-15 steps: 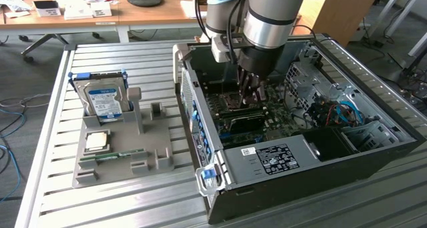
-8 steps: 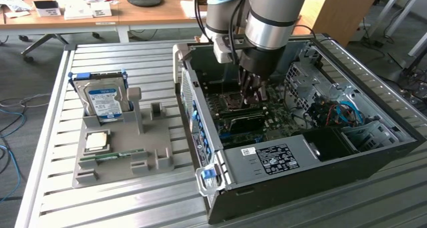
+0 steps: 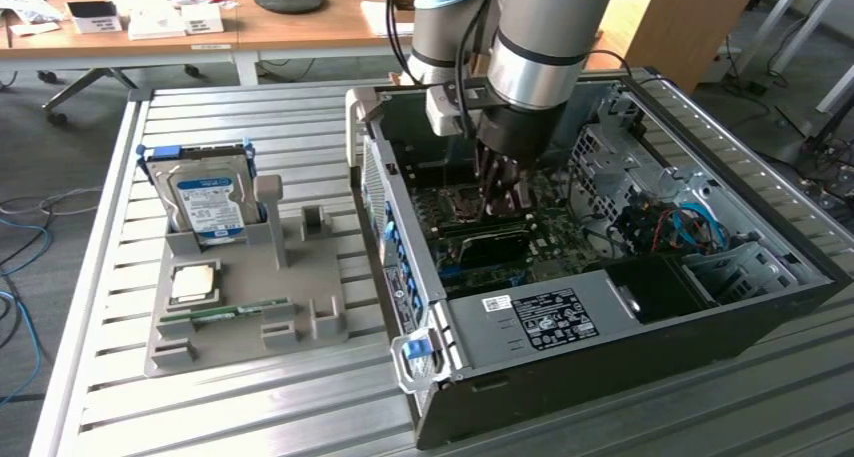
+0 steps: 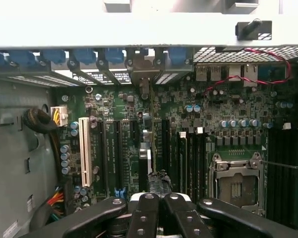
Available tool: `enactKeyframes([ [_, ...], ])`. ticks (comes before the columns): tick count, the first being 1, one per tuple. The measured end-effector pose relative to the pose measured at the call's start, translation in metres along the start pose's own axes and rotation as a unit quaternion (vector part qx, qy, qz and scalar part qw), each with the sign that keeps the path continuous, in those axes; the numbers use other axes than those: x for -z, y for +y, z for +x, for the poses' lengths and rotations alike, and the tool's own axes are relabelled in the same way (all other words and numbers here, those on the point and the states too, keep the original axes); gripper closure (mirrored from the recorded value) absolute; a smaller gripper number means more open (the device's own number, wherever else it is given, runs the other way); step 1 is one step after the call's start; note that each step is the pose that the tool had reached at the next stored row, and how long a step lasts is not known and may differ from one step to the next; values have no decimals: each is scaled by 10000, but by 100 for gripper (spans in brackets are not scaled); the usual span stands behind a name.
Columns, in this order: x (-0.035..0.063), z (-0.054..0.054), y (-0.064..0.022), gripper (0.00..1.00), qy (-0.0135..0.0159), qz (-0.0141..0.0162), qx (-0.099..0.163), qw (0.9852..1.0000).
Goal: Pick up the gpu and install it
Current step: 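Press down on the gpu until it lock into place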
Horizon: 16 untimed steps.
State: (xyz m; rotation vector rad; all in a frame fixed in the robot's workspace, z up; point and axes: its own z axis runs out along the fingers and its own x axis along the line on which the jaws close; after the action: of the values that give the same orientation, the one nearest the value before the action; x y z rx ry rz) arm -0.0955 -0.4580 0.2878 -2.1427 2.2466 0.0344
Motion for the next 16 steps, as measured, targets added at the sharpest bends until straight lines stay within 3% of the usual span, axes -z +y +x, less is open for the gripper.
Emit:
enactKeyframes([
  [16, -111, 5, -7, 89, 0, -2, 0, 10000],
])
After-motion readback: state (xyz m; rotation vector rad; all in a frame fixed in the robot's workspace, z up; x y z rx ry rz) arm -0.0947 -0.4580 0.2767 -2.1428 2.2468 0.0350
